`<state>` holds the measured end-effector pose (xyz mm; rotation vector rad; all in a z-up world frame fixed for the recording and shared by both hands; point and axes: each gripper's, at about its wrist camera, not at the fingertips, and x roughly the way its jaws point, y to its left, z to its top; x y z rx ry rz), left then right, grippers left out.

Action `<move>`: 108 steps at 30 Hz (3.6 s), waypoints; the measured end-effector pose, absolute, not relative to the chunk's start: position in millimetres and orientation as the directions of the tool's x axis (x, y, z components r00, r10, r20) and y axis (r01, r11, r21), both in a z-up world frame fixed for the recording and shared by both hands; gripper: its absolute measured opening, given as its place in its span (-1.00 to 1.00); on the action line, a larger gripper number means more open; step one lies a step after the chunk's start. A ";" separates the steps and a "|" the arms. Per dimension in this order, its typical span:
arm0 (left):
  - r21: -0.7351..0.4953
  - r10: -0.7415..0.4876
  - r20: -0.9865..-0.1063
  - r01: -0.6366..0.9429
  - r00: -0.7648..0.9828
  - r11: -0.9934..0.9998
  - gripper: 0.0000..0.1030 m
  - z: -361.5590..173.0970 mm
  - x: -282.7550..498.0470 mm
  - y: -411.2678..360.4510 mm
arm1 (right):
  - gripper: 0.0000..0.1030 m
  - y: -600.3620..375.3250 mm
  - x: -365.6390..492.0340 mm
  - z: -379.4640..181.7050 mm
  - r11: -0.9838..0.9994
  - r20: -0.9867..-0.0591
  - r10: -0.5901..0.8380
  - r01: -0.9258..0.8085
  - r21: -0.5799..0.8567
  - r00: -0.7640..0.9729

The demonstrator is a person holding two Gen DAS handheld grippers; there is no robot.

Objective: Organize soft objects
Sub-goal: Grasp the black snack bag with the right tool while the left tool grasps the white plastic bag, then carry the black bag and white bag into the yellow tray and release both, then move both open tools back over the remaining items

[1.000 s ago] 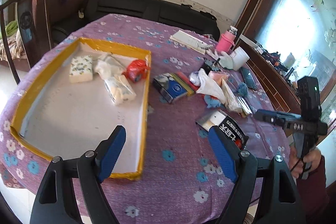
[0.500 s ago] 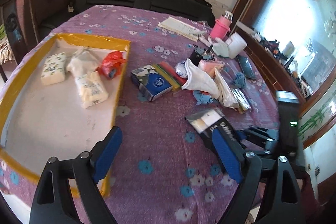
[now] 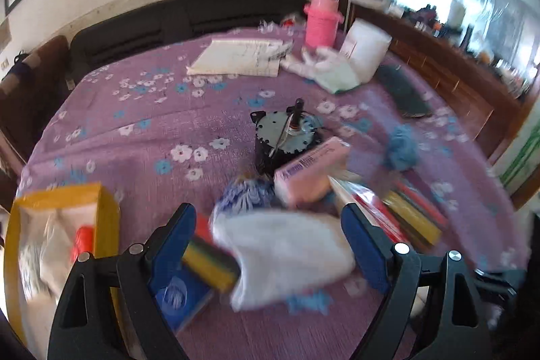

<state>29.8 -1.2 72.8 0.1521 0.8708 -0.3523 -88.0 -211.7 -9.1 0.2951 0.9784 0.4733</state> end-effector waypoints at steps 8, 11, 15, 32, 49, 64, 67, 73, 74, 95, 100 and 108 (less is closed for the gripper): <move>-0.092 -0.334 -0.884 0.578 0.327 0.810 -0.87 45.6 -18.0 -26.6 | -0.04 -217.7 -86.0 -9.6 0.839 -0.706 0.543 -0.249 0.484 0.455; -0.068 -0.360 -0.874 0.652 0.326 0.755 -0.84 60.2 -62.1 -20.1 | -0.03 -219.0 -85.4 -10.1 0.829 -0.698 0.556 -0.248 0.501 0.450; 0.041 -0.335 -0.839 0.665 0.428 0.746 0.15 76.8 -92.2 -12.2 | -0.02 -219.9 -87.6 -9.6 0.830 -0.698 0.555 -0.248 0.500 0.452; 0.164 -0.232 -0.828 0.616 0.511 0.770 -0.98 38.4 -79.4 -33.0 | -0.01 -212.7 -88.5 -8.5 0.854 -0.713 0.518 -0.252 0.454 0.472; -0.229 -0.466 -0.629 0.425 0.622 0.876 -0.98 129.9 -128.5 130.6 | -0.08 -190.4 -107.2 13.7 0.873 -0.706 0.487 -0.247 0.421 0.515; -0.278 -0.228 -0.692 0.038 0.685 0.960 -0.98 101.7 -80.0 287.0 | -0.09 -43.7 -75.1 75.6 0.796 -0.678 0.586 -0.473 0.378 0.444; -0.260 -0.173 -0.733 -0.036 0.658 0.965 -0.98 85.4 -52.2 305.0 | -0.08 -1.5 -62.3 82.0 0.764 -0.678 0.616 -0.513 0.392 0.401; -0.290 -0.128 -0.777 -0.171 0.616 0.942 -0.77 60.6 -32.3 332.3 | -0.08 81.3 -32.0 67.7 0.704 -0.701 0.660 -0.549 0.450 0.272; -0.302 -0.141 -0.764 -0.157 0.629 0.940 -0.55 62.6 -37.8 332.1 | -0.08 96.0 -26.7 60.1 0.698 -0.714 0.657 -0.552 0.456 0.242; -0.315 -0.119 -0.662 -0.130 0.740 0.940 0.30 90.1 -149.1 350.7 | 0.17 149.1 45.0 32.4 0.775 -0.788 0.558 -0.504 0.382 0.260; -0.286 -0.112 -0.662 -0.112 0.741 0.952 0.35 90.8 -155.0 338.4 | 0.56 70.2 22.8 68.9 0.812 -0.719 0.559 -0.448 0.374 0.413; -0.244 -0.115 -0.650 -0.063 0.751 0.968 0.49 99.1 -171.1 303.5 | 0.62 -100.1 -11.5 68.9 0.927 -0.706 0.373 -0.215 0.307 0.601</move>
